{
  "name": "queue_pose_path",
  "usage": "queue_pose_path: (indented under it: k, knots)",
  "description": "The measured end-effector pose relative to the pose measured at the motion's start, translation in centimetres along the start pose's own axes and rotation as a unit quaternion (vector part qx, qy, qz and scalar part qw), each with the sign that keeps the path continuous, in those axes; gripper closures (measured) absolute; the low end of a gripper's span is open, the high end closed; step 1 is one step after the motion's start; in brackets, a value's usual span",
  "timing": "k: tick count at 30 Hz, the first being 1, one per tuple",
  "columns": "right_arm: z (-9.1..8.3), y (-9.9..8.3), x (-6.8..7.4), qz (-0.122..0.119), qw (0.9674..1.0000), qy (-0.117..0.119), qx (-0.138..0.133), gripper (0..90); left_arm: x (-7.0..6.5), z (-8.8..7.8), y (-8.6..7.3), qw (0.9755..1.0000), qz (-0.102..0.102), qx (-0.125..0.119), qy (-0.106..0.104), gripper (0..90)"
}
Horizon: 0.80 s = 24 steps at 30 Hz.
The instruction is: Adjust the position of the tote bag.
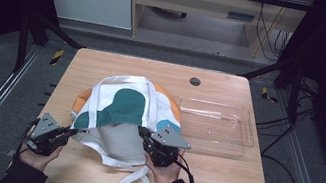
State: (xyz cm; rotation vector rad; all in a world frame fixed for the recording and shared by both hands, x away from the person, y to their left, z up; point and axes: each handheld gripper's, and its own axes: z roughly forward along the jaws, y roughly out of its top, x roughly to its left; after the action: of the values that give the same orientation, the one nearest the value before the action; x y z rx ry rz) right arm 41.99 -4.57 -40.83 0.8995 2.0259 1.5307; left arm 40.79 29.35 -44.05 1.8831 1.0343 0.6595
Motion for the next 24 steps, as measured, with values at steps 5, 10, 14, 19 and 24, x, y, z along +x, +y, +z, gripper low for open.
queue_pose_path:
  k: [5, 10, 14, 19, 24]
  knots:
    - [0.2, -0.2, 0.0, -0.001, 1.0000, 0.000, 0.005, 90.0, 0.0, 0.1, -0.1, 1.0000, 0.003, 0.003, 0.000, 72.2]
    - [0.1, -0.3, 0.0, -0.001, 1.0000, 0.000, 0.009, 90.0, 0.0, -0.3, -0.3, 1.0000, 0.003, -0.005, -0.003, 51.4]
    - [0.1, -0.3, 0.0, 0.000, 1.0000, -0.002, 0.009, 90.0, -0.1, -0.6, -0.4, 1.0000, 0.007, -0.004, -0.003, 45.2]
    - [0.0, -0.3, -0.1, 0.002, 1.0000, -0.001, 0.008, 90.0, 0.0, -1.3, -0.2, 0.9997, -0.005, -0.021, 0.008, 40.2]
    - [0.0, -0.3, -0.2, 0.004, 0.9999, 0.000, 0.010, 90.0, -0.2, -1.7, 0.2, 0.9993, -0.008, -0.034, 0.010, 34.8]
